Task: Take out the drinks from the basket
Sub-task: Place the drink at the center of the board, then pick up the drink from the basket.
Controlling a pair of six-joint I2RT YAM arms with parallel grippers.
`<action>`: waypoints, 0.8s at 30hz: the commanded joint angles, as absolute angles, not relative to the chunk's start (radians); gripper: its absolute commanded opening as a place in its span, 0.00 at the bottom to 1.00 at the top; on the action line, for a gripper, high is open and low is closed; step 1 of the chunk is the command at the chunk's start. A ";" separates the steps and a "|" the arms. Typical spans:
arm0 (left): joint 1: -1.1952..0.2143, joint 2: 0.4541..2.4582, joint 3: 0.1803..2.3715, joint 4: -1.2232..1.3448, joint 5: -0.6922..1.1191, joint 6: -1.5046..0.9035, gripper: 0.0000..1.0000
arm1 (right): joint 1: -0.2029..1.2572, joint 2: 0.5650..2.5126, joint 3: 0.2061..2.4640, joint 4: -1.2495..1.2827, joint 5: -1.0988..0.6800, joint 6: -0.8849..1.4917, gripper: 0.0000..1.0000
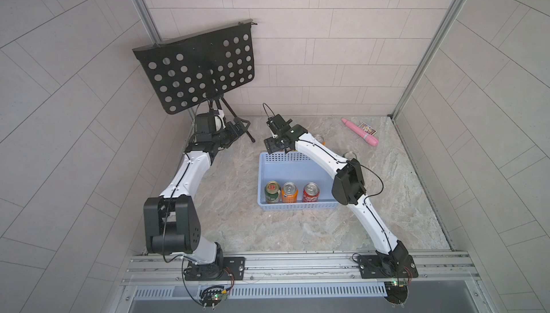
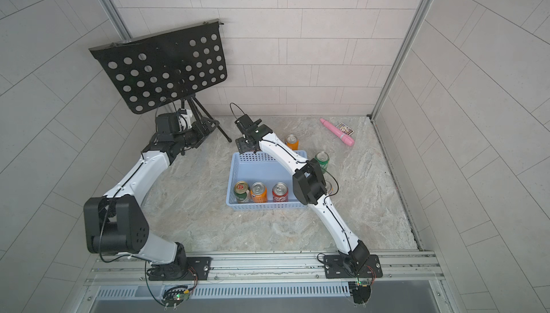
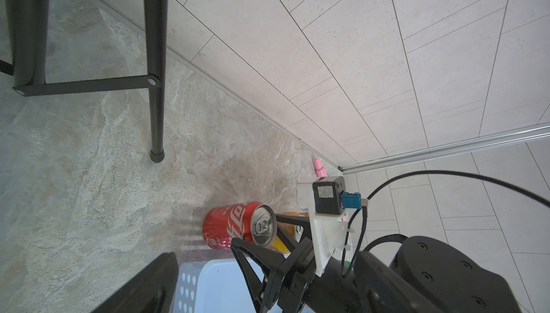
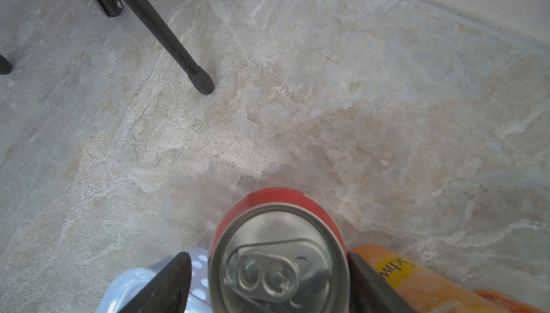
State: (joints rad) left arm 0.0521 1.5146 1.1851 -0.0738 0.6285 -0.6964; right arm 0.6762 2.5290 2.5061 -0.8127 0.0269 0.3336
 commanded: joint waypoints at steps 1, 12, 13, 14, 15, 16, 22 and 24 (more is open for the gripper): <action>0.050 1.482 1.177 -0.083 0.636 -0.668 1.00 | 0.683 2.488 2.528 -0.820 0.054 0.345 0.83; 0.052 1.463 1.179 -0.100 0.631 -0.638 1.00 | 0.664 2.269 2.493 -0.799 0.074 0.335 0.86; 0.052 1.466 1.181 -0.103 0.632 -0.638 1.00 | 0.664 2.245 2.471 -0.799 0.075 0.328 0.86; 0.051 1.468 1.185 -0.109 0.637 -0.636 1.00 | 0.664 2.213 2.440 -0.799 0.074 0.320 0.86; 0.052 1.472 1.191 -0.118 0.641 -0.632 1.00 | 0.664 2.181 2.407 -0.799 0.074 0.311 0.86; 0.052 1.475 1.196 -0.128 0.643 -0.627 1.00 | 0.664 2.154 2.371 -0.799 0.071 0.303 0.86; 0.051 1.462 1.209 -0.187 0.623 -0.582 1.00 | 0.663 1.900 2.047 -0.793 0.105 0.224 0.85; 0.049 1.453 1.204 -0.188 0.623 -0.580 1.00 | 0.660 1.792 1.903 -0.768 0.117 0.216 0.85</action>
State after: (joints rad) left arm 0.0521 1.4902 1.1854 -0.1589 0.6266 -0.6178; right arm 0.6628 1.8767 2.0354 -0.7605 0.0799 0.2577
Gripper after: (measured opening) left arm 0.999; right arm 0.852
